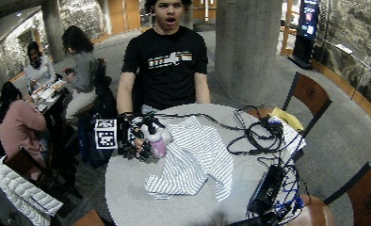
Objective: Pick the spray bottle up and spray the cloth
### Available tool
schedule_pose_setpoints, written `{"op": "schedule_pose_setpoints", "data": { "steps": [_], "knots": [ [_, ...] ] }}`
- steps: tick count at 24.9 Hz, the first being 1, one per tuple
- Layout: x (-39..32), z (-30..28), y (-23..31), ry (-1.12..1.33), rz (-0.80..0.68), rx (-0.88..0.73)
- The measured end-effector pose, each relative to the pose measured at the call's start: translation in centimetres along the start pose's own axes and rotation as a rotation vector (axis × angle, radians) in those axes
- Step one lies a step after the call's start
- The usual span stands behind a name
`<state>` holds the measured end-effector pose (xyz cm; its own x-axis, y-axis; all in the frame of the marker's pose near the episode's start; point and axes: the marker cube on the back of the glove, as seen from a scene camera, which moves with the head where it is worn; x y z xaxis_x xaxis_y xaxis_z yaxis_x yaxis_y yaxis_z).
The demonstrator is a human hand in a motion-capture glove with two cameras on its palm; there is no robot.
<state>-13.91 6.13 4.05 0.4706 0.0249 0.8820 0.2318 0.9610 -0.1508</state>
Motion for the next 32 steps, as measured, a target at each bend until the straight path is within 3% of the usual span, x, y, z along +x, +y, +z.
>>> {"op": "schedule_pose_setpoints", "data": {
  "steps": [10,25,32],
  "knots": [
    [-0.2,2.5,-1.0,-0.025,-0.018,0.007],
    [1.3,3.8,-1.6,-0.029,0.037,0.142],
    [-0.6,3.0,-2.0,0.110,0.038,0.205]
  ]
}}
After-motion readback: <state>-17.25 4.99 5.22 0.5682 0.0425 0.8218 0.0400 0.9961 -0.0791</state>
